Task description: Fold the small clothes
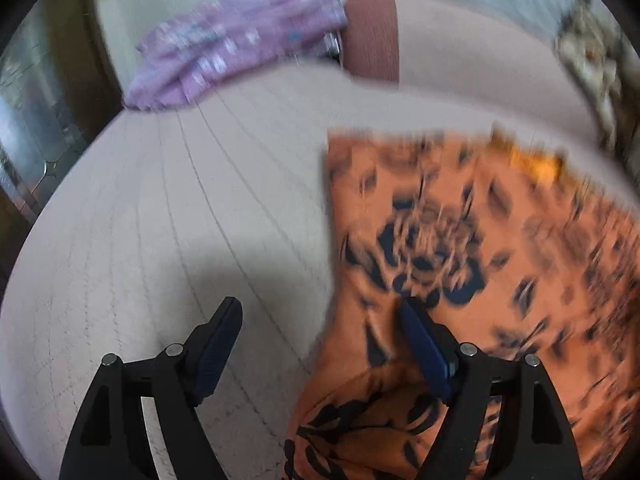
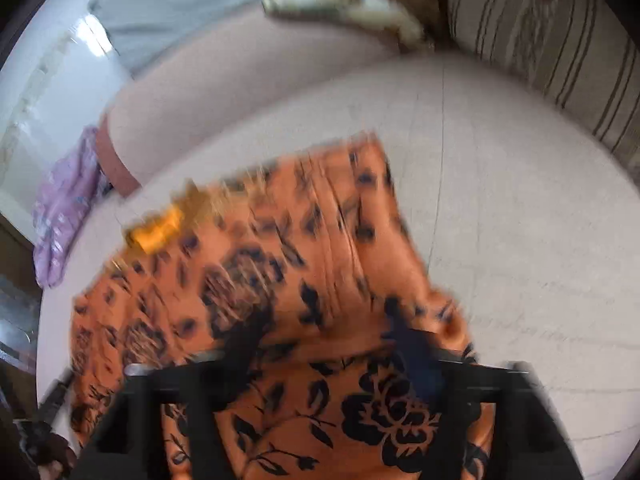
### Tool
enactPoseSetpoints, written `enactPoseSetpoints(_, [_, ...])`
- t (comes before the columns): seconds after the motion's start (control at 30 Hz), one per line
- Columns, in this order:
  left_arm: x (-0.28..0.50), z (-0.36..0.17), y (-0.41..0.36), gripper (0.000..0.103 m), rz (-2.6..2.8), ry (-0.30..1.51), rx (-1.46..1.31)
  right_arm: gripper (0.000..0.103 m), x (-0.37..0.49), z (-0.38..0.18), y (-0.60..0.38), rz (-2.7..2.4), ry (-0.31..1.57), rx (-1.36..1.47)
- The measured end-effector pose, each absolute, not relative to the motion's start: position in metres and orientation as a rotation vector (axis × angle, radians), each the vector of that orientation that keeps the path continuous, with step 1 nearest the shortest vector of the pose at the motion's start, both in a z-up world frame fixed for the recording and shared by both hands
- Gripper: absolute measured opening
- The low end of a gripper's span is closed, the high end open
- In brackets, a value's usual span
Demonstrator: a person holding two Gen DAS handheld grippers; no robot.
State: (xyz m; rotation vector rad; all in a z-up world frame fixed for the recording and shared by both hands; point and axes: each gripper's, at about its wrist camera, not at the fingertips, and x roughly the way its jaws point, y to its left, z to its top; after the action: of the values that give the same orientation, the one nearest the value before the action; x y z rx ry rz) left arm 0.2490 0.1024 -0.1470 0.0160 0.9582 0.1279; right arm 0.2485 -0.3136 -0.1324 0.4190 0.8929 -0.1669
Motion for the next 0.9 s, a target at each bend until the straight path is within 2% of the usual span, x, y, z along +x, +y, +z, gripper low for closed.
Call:
enactPoseSetpoints(0.17, [0.249, -0.146, 0.111, 0.087, 0.137, 0.959, -0.03, 0.074, 0.265, -0.084, -0.288, 0.024, 0.784, 0.4])
enactPoseSetpoints(0.2, [0.249, -0.146, 0.112, 0.087, 0.135, 0.96, -0.036, 0.077, 0.273, -0.083, -0.28, 0.097, 0.791, 0.406])
enactPoseSetpoints(0.27, [0.249, -0.146, 0.114, 0.088, 0.133, 0.964, -0.043, 0.083, 0.291, -0.101, -0.27, 0.183, 0.848, 0.459])
enactPoseSetpoints(0.33, [0.249, -0.146, 0.115, 0.088, 0.13, 0.966, -0.049, 0.083, 0.308, -0.147, -0.281, 0.101, 0.969, 0.483])
enactPoseSetpoints(0.37, [0.249, -0.146, 0.116, 0.088, 0.129, 0.967, -0.052, 0.077, 0.31, -0.168, -0.291, 0.0, 1.045, 0.493])
enactPoseSetpoints(0.4, [0.248, -0.145, 0.116, 0.089, 0.131, 0.968, -0.054, 0.076, 0.307, -0.182, -0.304, -0.058, 1.063, 0.573])
enactPoseSetpoints(0.43, [0.249, -0.145, 0.117, 0.089, 0.133, 0.969, -0.06, 0.076, 0.301, -0.171, -0.306, -0.058, 0.988, 0.606])
enactPoseSetpoints(0.53, [0.253, -0.146, 0.117, 0.091, 0.148, 0.973, -0.056, 0.078, 0.306, -0.137, -0.276, 0.007, 0.931, 0.516])
enactPoseSetpoints(0.7, [0.254, -0.146, 0.12, 0.092, 0.146, 0.971, -0.064, 0.079, 0.334, -0.107, -0.193, 0.322, 0.935, 0.48])
enactPoseSetpoints(0.77, [0.254, -0.146, 0.119, 0.092, 0.147, 0.97, -0.063, 0.08, 0.34, -0.112, -0.161, 0.451, 0.963, 0.512])
enactPoseSetpoints(0.83, [0.254, -0.146, 0.12, 0.092, 0.145, 0.972, -0.068, 0.086, 0.348, -0.134, -0.14, 0.568, 1.028, 0.561])
enactPoseSetpoints(0.87, [0.254, -0.146, 0.119, 0.092, 0.143, 0.972, -0.07, 0.086, 0.353, -0.152, -0.135, 0.559, 1.068, 0.547])
enactPoseSetpoints(0.9, [0.254, -0.146, 0.119, 0.092, 0.145, 0.975, -0.067, 0.08, 0.359, -0.178, -0.138, 0.453, 1.145, 0.524])
